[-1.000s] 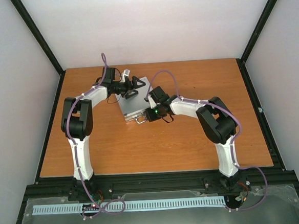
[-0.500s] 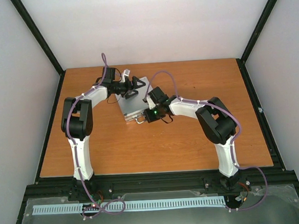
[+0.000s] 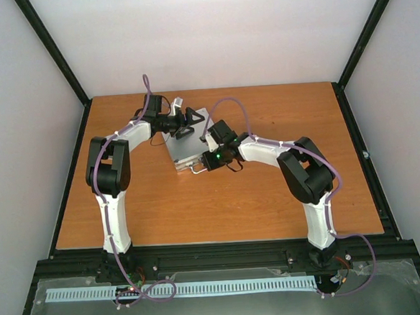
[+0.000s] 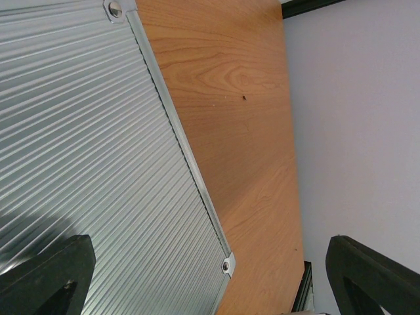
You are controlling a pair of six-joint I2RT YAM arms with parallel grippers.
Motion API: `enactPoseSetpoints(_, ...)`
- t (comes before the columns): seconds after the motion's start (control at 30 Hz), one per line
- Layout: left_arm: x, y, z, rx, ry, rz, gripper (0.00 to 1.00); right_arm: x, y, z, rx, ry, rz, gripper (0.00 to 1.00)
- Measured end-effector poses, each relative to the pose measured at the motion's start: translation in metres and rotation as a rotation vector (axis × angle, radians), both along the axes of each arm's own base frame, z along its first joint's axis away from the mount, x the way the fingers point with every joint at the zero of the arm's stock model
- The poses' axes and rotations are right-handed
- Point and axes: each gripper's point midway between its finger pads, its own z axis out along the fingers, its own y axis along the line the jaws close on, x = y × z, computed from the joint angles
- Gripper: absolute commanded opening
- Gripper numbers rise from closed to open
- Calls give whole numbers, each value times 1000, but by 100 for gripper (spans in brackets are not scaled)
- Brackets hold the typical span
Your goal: Pack up texas hold em set
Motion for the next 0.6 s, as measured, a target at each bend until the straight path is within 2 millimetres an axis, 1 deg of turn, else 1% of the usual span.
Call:
enactPoseSetpoints(0.17,0,0,0,0,-1,-1,100,6,6,8,18,-15,5,3)
enactPoseSetpoints(0.27,0,0,0,1,-1,-1,100,9,8,8,20,-20,7,3)
enactPoseSetpoints(0.37,0,0,0,1,0,-1,100,11,10,1,7,-7,12,3)
enactPoseSetpoints(0.43,0,0,0,0,0,-1,100,9,12,-8,-2,13,19,3)
enactPoseSetpoints(0.6,0,0,0,2,-2,-3,100,9,10,-17,-25,22,14,3)
